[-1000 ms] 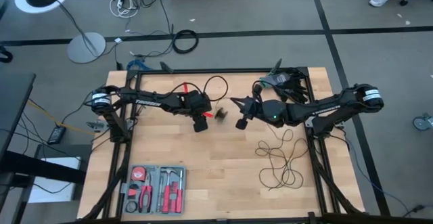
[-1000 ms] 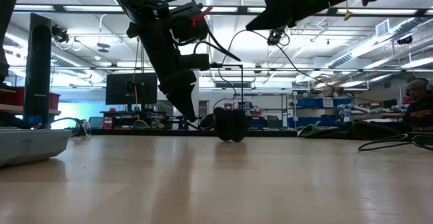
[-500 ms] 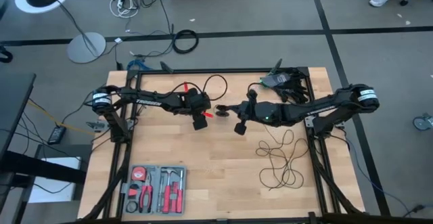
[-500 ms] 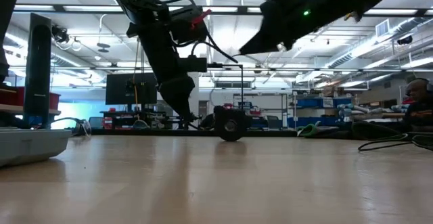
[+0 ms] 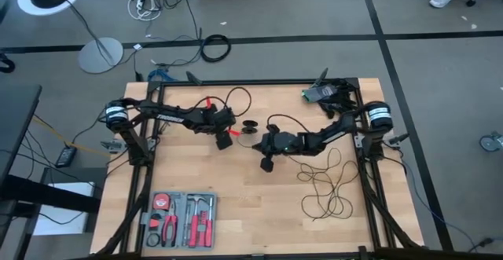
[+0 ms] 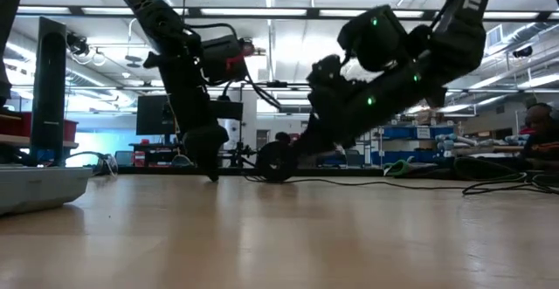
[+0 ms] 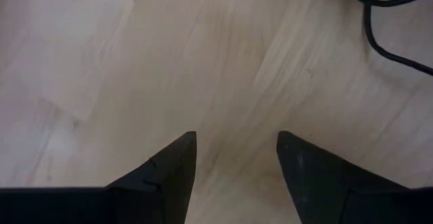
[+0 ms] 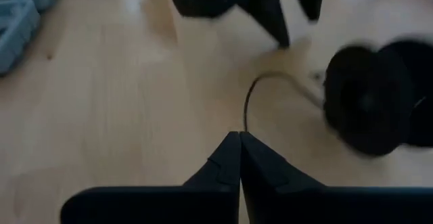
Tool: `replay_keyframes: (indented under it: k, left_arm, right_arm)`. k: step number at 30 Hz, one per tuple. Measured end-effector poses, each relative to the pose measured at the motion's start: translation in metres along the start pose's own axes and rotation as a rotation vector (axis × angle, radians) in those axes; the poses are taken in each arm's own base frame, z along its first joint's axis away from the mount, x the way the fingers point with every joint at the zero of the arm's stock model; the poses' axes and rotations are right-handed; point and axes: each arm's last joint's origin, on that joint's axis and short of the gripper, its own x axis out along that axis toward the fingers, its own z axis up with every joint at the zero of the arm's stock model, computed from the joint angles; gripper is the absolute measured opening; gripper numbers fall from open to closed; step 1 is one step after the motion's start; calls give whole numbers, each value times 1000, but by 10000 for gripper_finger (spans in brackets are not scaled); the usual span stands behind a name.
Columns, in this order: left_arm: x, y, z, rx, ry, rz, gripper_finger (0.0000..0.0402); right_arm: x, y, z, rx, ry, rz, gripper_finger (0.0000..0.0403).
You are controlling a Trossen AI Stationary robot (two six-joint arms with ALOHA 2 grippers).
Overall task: Coil cords
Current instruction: Uncoil the black wire from the spool
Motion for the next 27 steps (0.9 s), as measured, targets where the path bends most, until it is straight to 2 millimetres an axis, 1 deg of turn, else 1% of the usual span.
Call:
replay_keyframes:
  k: [3,6,8,11,15,17,20,23,27]
  left_arm:
    - [1,0,-3,-12,-7,-1,213]
    - [-1,0,-3,-19,-17,-8,213]
    - [-4,1,-3,-17,-23,-12,213]
    - [-7,2,-4,-11,-24,-15,213]
    - [-8,2,-4,-11,-29,-14,213]
    - [-8,2,-3,-12,-33,-13,213]
    - [-8,2,-3,-13,-36,-11,213]
    - [-8,2,-3,0,-38,-10,213]
    - [-8,2,-3,6,-38,-7,213]
  right_arm:
    - [6,0,-10,37,26,0,20]
    - [5,0,-11,34,43,-4,39]
    - [1,0,-4,30,38,-4,52]
    - [-9,-4,11,13,8,-28,72]
    - [-20,-17,24,-20,5,-154,93]
    - [-22,-22,28,-47,-11,-192,102]
    - [-20,-32,28,-75,-3,-217,111]
    - [-17,-41,26,-62,22,-221,116]
    - [-14,-46,24,-53,22,-204,116]
